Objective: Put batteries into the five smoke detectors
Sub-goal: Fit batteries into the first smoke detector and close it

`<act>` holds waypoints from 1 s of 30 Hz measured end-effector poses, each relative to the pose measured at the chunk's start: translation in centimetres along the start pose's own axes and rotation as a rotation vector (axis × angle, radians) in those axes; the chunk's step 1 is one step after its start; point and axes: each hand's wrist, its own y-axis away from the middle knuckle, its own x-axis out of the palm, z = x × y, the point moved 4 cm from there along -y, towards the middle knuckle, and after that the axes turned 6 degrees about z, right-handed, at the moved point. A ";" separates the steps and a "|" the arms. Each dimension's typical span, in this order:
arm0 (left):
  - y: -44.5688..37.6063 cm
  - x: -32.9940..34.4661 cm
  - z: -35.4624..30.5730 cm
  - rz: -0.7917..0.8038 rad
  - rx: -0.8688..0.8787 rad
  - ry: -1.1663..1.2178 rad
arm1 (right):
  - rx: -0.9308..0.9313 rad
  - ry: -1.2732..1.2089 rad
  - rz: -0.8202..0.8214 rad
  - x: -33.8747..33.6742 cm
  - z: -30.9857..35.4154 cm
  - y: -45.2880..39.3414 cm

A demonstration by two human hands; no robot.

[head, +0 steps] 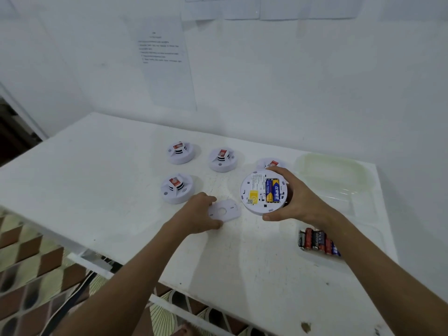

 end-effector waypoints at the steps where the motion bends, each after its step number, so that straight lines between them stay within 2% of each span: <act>1: 0.1 0.1 0.0 -0.003 -0.014 0.003 | 0.001 0.000 0.004 0.0 0.1 0.0; 6: 0.8 -0.4 0.4 -0.108 -0.049 0.101 | 0.013 -0.009 0.010 0.2 -0.1 0.4; 14: 3.2 -7.8 -4.8 -0.412 0.172 0.202 | -0.018 -0.020 -0.069 0.2 0.4 0.9; 18: 3.5 -8.5 -8.4 -0.308 0.334 0.149 | -0.061 -0.049 -0.154 0.6 0.8 0.7; 22: 2.4 -8.1 -9.6 -0.162 0.521 0.073 | -0.086 -0.053 -0.161 0.8 1.6 0.8; 30: 0.7 -8.6 -10.3 -0.086 0.674 0.019 | -0.050 -0.055 -0.168 0.7 2.3 1.7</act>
